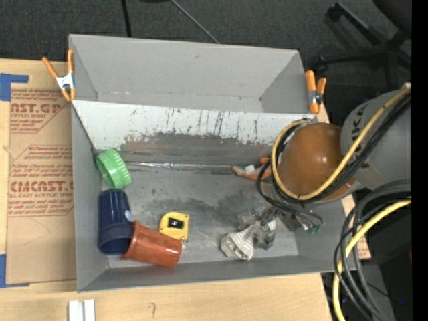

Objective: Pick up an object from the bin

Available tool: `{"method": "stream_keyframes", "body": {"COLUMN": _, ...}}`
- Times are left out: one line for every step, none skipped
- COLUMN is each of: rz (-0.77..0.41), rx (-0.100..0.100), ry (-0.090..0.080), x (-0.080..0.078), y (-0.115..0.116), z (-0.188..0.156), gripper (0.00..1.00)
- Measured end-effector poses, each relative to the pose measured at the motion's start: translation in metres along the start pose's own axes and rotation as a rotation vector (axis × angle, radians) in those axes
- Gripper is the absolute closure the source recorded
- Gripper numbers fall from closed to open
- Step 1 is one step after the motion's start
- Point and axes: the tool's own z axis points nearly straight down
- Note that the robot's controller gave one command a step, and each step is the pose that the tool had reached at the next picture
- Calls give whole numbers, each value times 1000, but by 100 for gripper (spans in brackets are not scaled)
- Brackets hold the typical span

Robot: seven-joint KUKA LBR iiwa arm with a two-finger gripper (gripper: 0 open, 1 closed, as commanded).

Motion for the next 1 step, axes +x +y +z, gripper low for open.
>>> {"method": "stream_keyframes", "body": {"rz": -22, "rx": 4, "ry": -5, "x": 1, "y": -2, "z": -161, "gripper": 100}}
